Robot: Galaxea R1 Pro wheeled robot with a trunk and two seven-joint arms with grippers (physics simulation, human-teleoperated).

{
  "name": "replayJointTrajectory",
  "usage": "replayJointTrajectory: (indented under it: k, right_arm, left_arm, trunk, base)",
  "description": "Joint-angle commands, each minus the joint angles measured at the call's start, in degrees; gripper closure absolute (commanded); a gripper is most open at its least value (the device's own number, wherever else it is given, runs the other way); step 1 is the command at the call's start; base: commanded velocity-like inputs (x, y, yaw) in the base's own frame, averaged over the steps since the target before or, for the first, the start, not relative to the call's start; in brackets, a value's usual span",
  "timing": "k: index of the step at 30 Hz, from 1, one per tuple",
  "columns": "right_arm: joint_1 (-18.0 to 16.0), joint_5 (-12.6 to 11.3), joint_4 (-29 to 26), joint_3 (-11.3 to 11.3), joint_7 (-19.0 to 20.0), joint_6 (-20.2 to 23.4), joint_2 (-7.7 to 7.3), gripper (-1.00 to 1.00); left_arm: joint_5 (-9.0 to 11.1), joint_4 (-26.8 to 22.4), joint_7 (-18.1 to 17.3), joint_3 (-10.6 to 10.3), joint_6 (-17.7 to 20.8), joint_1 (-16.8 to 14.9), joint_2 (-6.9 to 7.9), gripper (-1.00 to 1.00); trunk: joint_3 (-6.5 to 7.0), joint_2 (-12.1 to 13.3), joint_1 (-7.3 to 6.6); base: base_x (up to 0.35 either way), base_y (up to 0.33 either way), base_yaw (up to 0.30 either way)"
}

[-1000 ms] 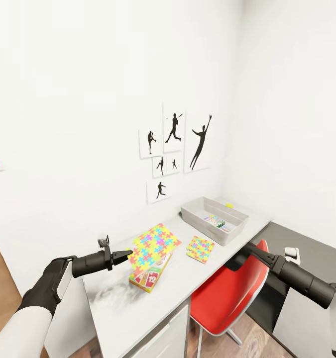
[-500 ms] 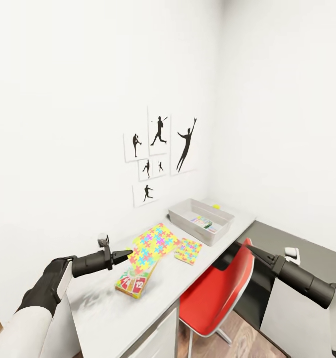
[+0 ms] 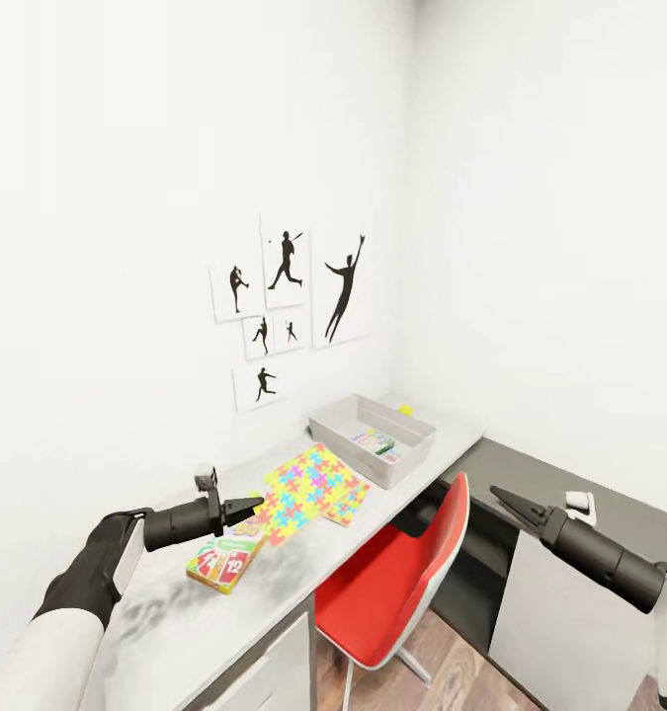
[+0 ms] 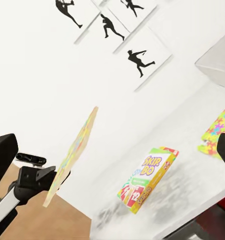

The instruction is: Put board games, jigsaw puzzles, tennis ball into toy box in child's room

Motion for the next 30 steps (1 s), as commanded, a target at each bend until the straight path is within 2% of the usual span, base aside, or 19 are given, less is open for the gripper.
replayJointTrajectory:
  k: [1, 11, 30]
  right_arm:
    - [0.0, -0.2, 0.0, 0.0, 0.0, 0.4, -0.01, -1.0]
    - [0.0, -0.3, 0.0, 0.0, 0.0, 0.4, 0.0, -1.0]
    - [-0.1, -0.2, 0.0, 0.0, -0.1, 0.4, 0.0, -1.0]
  left_arm:
    - [0.1, 0.0, -0.1, 0.0, 0.5, 0.0, -0.01, 1.0]
    - [0.1, 0.0, 0.1, 0.0, 0.5, 0.0, -0.01, 1.0]
    - [0.1, 0.0, 0.1, 0.0, 0.5, 0.0, -0.01, 1.0]
  trunk:
    - [-0.03, 0.0, 0.02]
    - [-0.02, 0.0, 0.02]
    - [-0.78, 0.0, 0.02]
  base:
    - [0.0, -0.297, 0.0]
    - [0.088, -0.231, 0.0]
    - [0.234, -0.143, -0.046]
